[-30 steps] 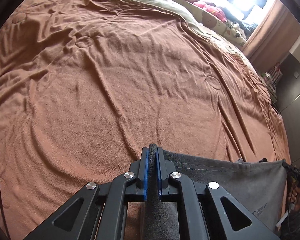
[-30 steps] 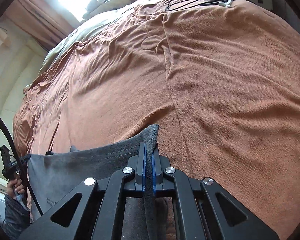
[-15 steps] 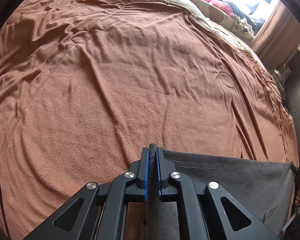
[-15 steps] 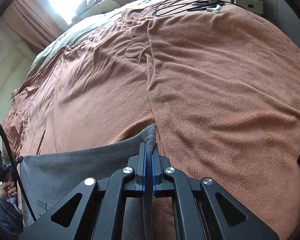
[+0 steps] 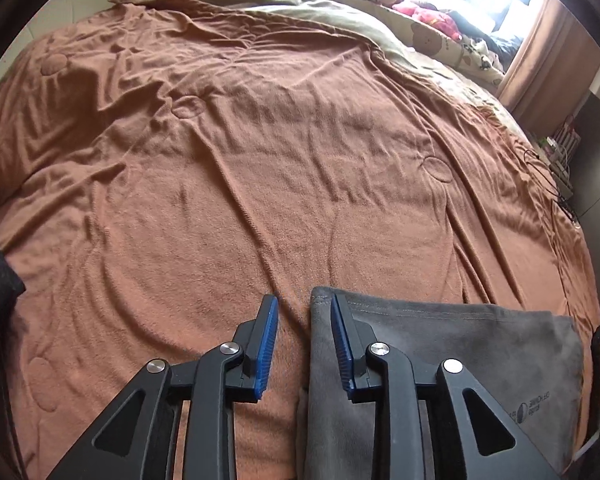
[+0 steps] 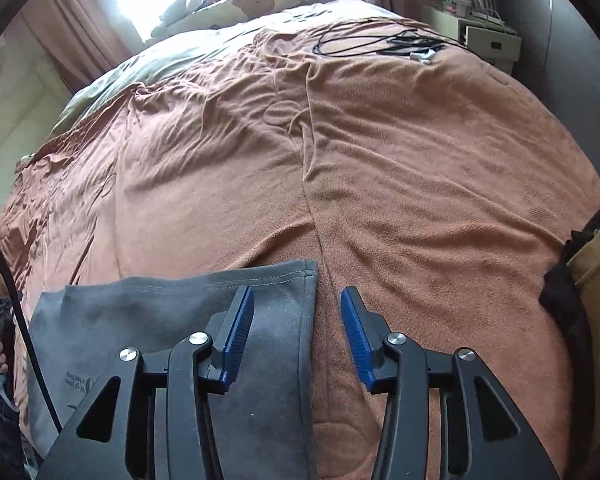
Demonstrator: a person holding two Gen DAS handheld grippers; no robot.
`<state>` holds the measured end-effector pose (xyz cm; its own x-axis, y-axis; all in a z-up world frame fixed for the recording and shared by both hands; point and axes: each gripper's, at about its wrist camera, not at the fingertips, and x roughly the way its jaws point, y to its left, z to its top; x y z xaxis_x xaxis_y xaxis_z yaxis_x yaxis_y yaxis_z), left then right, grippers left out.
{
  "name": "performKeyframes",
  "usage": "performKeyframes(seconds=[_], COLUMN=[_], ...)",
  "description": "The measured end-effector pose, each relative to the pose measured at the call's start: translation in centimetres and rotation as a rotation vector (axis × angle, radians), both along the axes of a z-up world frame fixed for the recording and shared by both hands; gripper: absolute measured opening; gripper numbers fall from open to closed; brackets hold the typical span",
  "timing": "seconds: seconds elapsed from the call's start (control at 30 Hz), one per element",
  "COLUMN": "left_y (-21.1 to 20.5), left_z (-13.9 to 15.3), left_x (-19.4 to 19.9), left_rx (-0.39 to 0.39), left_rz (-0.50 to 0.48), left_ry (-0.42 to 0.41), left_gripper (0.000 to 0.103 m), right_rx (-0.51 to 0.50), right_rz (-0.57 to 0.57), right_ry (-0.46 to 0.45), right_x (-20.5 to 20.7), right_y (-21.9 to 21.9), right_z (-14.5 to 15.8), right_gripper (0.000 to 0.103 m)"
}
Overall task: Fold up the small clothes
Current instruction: 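Open both grippers and release the shirt edge, then pull both tools back and bring them to the shirt's edge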
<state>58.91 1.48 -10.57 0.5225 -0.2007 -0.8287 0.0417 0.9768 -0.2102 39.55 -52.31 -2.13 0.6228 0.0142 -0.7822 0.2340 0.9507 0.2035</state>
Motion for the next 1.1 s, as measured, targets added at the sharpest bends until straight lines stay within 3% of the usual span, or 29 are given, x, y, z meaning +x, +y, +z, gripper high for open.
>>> performKeyframes(seconds=[0.23,0.37,0.5,0.87,1.1], left_y=[0.6,1.6,2.8,3.6,2.1], left_z=[2.9,3.7,4.4,3.7,3.0], left_x=[-6.2,-9.5,-13.0,-21.1,-24.7], left_rx=[-0.017,-0.024,-0.052,-0.105,-0.132], left_rz=[0.009,0.041,0.074,0.070,0.040], left_ry=[-0.062,-0.074,-0.105,-0.107,-0.111], left_gripper=[0.047,0.048,0.058,0.059,0.059], right_rx=[-0.023,-0.077,-0.074,-0.045,-0.032], right_rz=[0.008,-0.026,-0.004,0.097,0.154], right_ry=[-0.067,-0.123,-0.134,-0.096,-0.053], right_x=[-4.3,-7.3,-9.1,-13.2,-15.4], right_y=[2.8,4.1,5.9,12.0,14.5], right_z=[1.8,3.1,3.2,1.9,0.1], right_gripper=[0.043,0.043,0.043,0.043,0.040])
